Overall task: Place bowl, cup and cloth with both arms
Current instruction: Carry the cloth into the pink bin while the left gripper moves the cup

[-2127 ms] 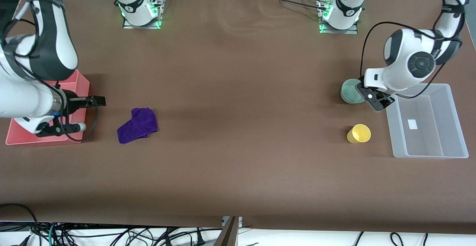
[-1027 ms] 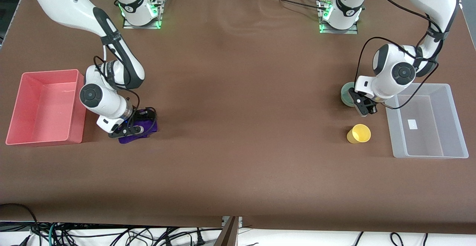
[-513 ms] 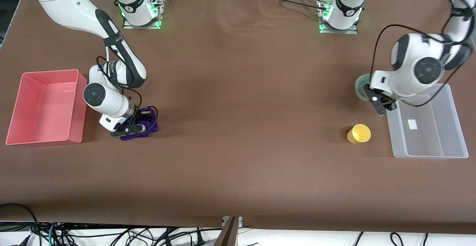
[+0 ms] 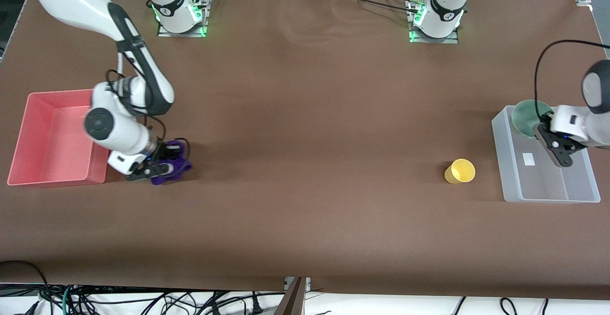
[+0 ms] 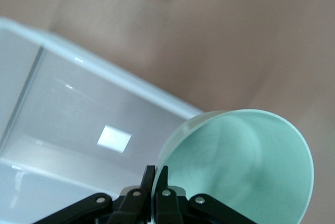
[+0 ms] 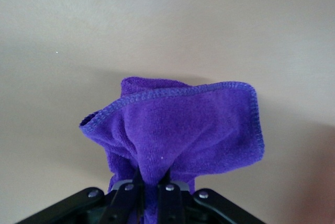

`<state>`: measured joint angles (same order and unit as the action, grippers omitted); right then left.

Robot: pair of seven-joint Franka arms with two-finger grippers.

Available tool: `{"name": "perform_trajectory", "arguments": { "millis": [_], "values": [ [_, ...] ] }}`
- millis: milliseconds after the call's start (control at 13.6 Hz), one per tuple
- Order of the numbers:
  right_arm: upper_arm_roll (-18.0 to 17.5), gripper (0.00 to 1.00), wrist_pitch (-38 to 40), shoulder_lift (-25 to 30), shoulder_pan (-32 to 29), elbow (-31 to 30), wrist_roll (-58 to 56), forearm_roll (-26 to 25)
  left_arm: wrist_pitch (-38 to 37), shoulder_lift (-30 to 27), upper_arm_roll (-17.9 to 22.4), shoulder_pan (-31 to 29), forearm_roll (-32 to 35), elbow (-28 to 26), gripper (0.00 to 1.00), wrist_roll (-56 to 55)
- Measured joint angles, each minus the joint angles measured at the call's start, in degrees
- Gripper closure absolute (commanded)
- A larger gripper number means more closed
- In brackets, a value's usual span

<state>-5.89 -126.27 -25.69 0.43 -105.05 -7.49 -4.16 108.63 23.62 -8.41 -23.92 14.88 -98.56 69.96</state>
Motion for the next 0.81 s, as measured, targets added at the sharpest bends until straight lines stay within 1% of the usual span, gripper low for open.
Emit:
{"name": "perform_trajectory", "arguments": {
  "millis": [147,293,367,440,513,587,660,807],
  "values": [
    [2.3,1.0,10.6,3.0,-1.2,5.0,-4.6,-0.1,4.1,4.3,0.0,-2.5,1.5,1.0,1.0,0.3],
    [7.4,1.0,21.0,5.8,-1.8,9.7,-12.4,-0.2,7.4,7.9,0.0,-4.5,1.8,1.1,1.0,0.4],
    [10.7,1.0,24.5,6.6,-2.0,11.5,-17.2,-0.2,9.4,9.6,0.0,-5.5,1.8,1.2,1.0,0.5],
    [14.0,1.0,26.1,7.0,-2.2,12.2,-21.7,-0.2,11.4,11.0,0.0,-6.4,1.8,1.2,0.91,0.8],
    [16.9,1.0,26.4,6.8,-2.7,12.3,-25.8,-0.2,13.3,12.4,0.0,-7.1,1.8,1.3,0.47,1.3],
    [19.2,1.0,26.4,6.3,-3.4,12.2,-29.0,-0.2,14.7,13.4,0.0,-7.5,1.8,1.4,0.0,1.5],
    [20.9,1.0,26.4,5.6,-4.1,12.2,-31.2,-0.2,15.5,14.0,0.0,-7.5,1.8,1.6,0.0,1.5],
    [22.4,1.0,26.1,3.2,-5.5,11.8,-33.3,-0.2,14.7,13.3,-0.6,-7.5,1.8,2.9,0.0,1.5]
  ]
}}
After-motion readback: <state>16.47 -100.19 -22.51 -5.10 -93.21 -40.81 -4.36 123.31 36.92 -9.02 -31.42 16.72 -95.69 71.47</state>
